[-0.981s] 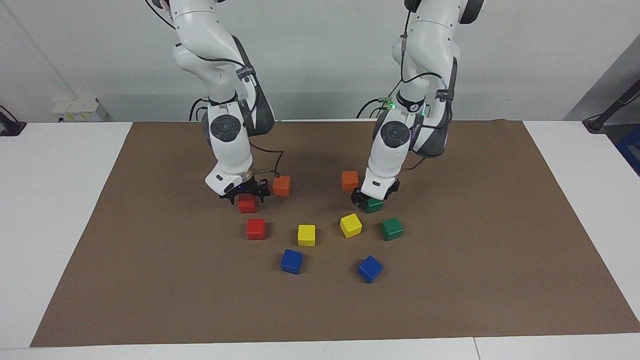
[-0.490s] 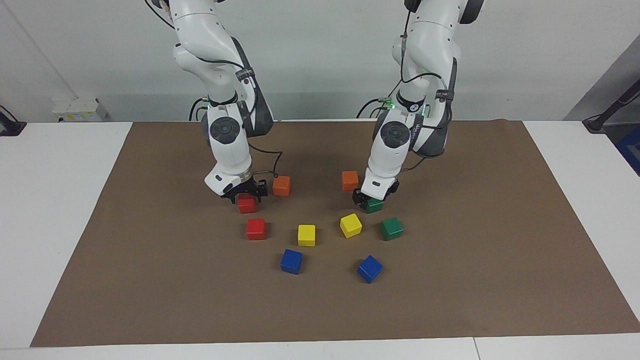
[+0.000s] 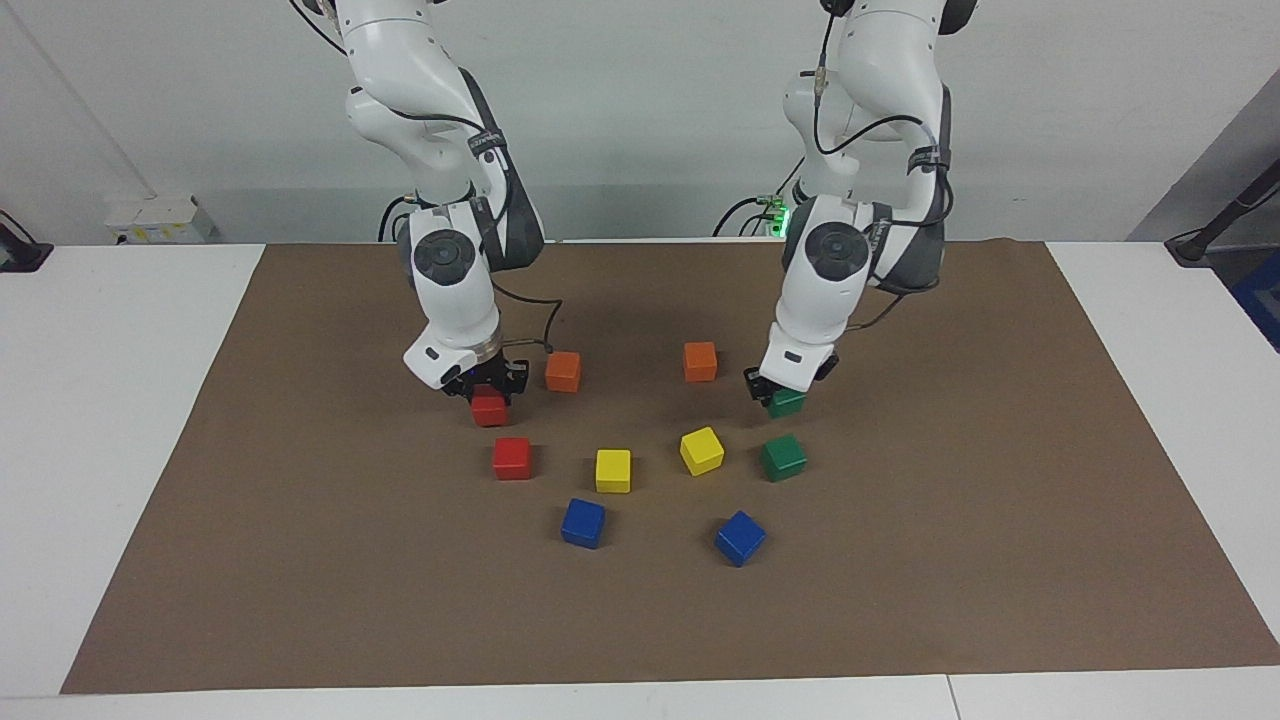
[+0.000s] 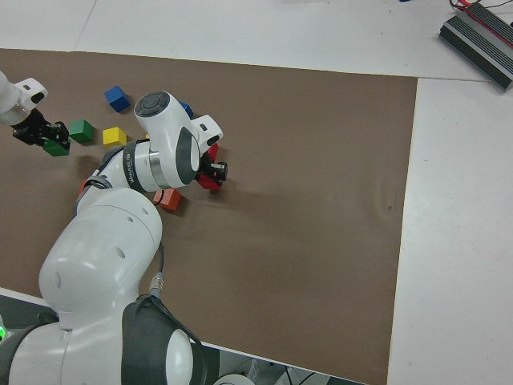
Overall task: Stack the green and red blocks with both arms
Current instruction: 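Carry the green aside with the left gripper while the right gripper carries red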
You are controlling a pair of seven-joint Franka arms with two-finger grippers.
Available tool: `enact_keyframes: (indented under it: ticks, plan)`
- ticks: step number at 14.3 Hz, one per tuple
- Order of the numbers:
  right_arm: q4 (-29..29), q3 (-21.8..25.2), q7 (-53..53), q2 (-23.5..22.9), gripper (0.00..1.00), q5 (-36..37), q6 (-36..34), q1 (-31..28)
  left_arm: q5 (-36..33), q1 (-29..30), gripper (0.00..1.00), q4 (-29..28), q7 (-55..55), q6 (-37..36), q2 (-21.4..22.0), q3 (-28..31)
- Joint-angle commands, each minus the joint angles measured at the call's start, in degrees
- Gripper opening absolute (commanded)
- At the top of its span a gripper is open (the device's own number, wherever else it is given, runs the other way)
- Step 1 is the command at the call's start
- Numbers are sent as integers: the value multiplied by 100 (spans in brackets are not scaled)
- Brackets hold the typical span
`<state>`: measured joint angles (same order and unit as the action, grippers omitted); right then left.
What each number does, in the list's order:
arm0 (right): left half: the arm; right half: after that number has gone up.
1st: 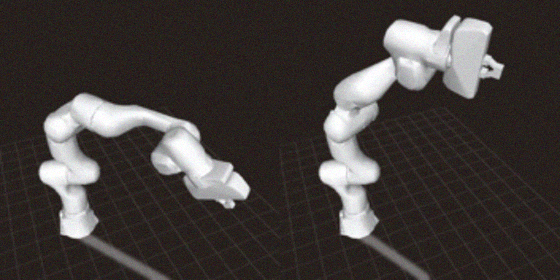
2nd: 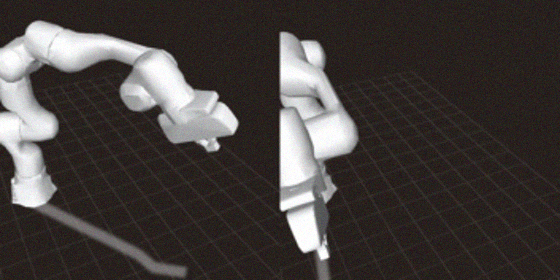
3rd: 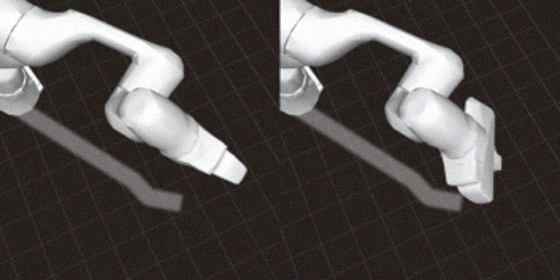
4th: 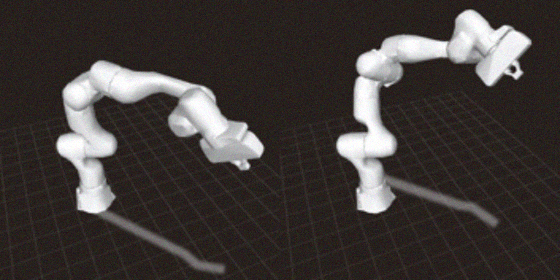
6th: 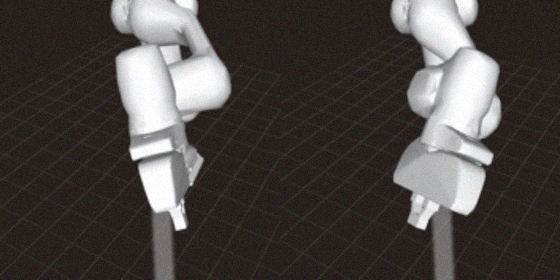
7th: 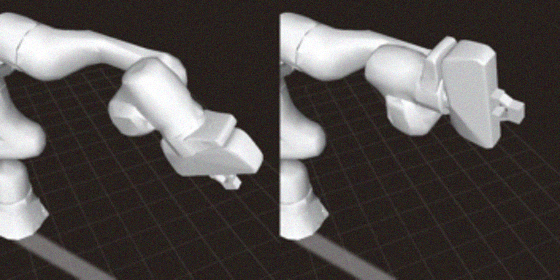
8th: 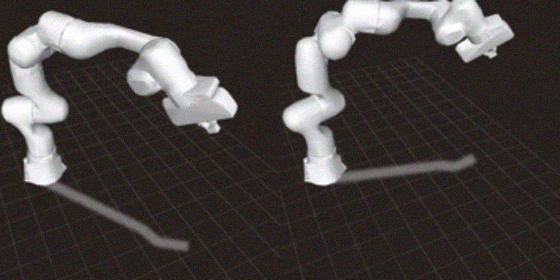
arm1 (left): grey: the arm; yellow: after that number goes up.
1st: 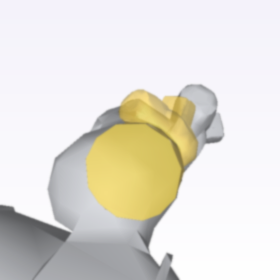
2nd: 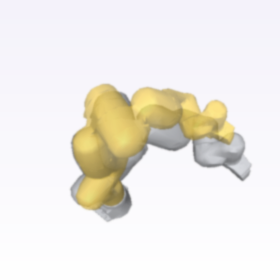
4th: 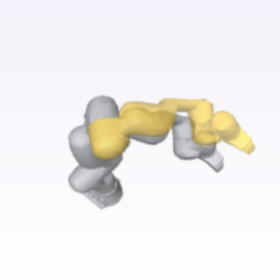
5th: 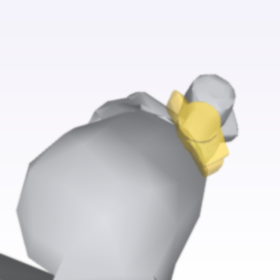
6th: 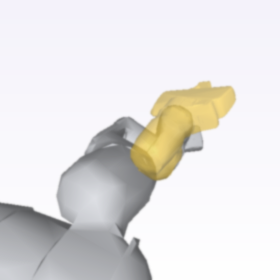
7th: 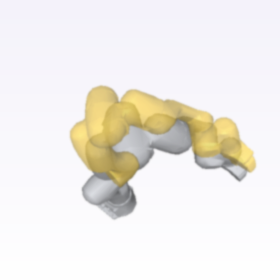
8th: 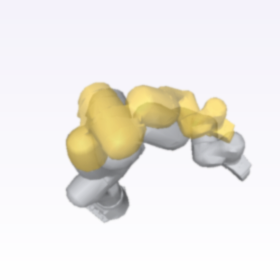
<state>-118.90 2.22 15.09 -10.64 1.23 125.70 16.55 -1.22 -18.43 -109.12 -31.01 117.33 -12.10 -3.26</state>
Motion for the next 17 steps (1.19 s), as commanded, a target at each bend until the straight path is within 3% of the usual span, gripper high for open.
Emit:
enact_keyframes:
  ticks: [1,3,7,13,17]
  plan:
    - [385,-3,-592,98,0,-52,-441,-528,-72,619,0,-57,1058,-184,190,-17]
    - [367,-11,-1278,89,0,-52,-353,-1117,-80,1155,0,-22,2120,-79,164,-17]
    - [148,-11,-1895,2,0,-52,278,-1891,-80,1798,0,5,2870,430,41,-17]
    - [86,-3,-2160,-280,0,-44,859,-2051,-80,2273,0,5,3180,1133,-450,-26]
    - [86,-3,-2282,-499,0,18,1219,-2068,-80,2335,0,-4,3241,1187,-548,-35]
